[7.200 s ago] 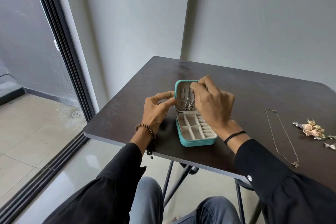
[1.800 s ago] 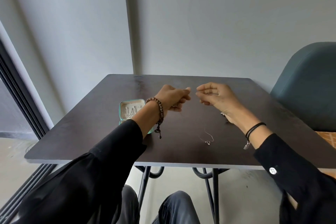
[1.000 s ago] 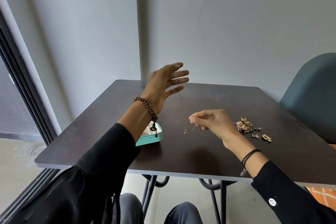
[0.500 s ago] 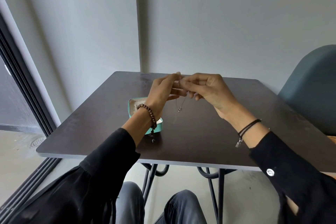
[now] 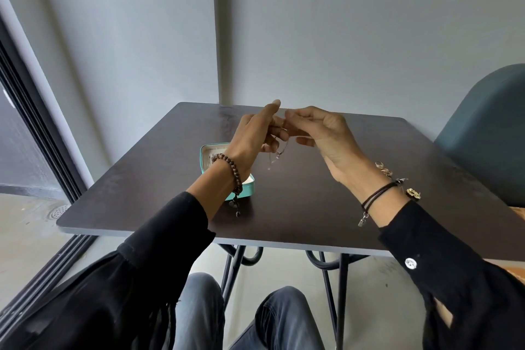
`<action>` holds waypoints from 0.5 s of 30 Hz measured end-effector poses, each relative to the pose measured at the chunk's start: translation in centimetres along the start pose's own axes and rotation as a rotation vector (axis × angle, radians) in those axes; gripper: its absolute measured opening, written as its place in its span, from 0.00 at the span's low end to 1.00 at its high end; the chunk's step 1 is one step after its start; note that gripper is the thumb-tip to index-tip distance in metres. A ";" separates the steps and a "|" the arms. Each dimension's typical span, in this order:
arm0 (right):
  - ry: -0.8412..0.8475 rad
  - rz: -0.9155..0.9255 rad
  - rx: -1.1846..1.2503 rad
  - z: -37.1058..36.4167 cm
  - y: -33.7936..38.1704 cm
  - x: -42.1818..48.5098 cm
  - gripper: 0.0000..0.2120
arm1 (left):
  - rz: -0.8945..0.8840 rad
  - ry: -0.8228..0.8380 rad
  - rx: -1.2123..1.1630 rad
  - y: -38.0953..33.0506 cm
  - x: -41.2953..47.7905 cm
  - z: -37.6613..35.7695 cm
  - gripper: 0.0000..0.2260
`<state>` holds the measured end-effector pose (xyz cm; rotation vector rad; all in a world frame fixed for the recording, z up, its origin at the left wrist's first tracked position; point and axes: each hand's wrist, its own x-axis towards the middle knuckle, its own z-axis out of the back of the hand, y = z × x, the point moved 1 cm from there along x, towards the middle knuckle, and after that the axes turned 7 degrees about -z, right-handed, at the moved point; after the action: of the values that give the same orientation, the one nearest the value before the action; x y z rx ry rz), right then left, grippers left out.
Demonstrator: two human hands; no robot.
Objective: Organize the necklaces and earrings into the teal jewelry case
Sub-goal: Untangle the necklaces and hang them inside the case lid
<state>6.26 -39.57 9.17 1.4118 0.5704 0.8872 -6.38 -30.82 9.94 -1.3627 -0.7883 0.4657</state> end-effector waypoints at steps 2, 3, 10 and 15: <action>0.041 -0.051 0.035 -0.2 -0.3 0.0 0.14 | 0.004 0.001 -0.008 0.0 0.0 0.1 0.24; 0.050 -0.069 0.045 -0.3 -0.4 0.1 0.16 | 0.005 -0.001 -0.012 0.0 0.0 0.1 0.23; 0.092 -0.138 0.313 -0.5 -0.4 0.1 0.07 | 0.016 0.003 0.010 0.6 0.2 1.0 0.22; 0.068 -0.151 0.528 -0.4 0.3 0.2 0.08 | 0.036 0.020 0.053 1.2 0.0 1.1 0.24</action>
<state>6.01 -39.16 9.46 1.7843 1.0011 0.6905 -7.01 -29.80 8.76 -1.3317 -0.7315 0.4975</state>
